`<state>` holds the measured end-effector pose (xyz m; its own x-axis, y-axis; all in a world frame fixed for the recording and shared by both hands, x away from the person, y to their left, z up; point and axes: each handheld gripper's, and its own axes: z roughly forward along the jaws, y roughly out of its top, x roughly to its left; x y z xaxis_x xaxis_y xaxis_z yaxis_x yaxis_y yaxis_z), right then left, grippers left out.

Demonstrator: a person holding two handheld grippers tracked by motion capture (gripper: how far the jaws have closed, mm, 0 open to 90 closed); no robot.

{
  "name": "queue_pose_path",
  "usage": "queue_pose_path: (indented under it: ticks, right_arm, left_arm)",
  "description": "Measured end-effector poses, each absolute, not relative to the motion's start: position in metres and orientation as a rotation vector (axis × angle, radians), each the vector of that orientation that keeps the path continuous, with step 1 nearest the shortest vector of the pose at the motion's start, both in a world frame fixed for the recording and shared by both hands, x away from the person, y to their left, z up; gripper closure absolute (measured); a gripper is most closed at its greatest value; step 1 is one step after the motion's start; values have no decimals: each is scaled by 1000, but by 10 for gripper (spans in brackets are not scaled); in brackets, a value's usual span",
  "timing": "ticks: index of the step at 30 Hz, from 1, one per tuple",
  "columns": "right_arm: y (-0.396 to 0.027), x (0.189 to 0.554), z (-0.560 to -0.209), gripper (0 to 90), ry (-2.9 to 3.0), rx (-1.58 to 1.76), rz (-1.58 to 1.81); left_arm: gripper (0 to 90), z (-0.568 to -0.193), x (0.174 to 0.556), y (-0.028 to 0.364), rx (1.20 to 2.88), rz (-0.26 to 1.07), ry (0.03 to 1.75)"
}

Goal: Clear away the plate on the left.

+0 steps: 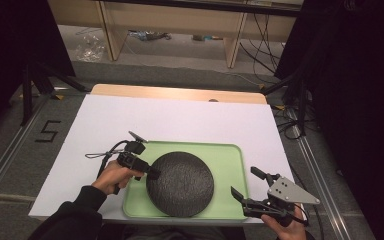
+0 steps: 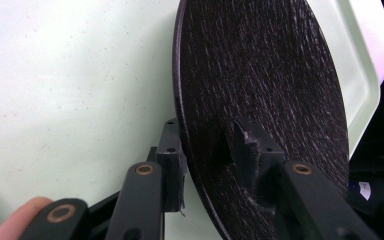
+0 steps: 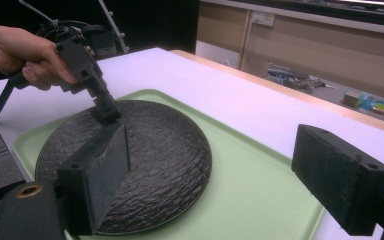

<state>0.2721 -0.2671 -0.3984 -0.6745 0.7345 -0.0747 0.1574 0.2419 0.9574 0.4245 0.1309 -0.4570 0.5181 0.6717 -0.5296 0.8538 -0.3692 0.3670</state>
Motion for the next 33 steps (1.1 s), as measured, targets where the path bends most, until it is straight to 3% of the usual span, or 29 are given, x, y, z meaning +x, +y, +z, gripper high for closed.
queue_pose_path:
  ticks: [24, 33]
  right_arm:
    - [-266, 272, -398, 165, 2007, 820, 1431]
    - [-266, 271, -398, 165, 2006, 817, 1435]
  left_arm:
    - [640, -460, 413, 113, 2188, -392, 1202]
    - [603, -459, 414, 116, 2265, -287, 1224]
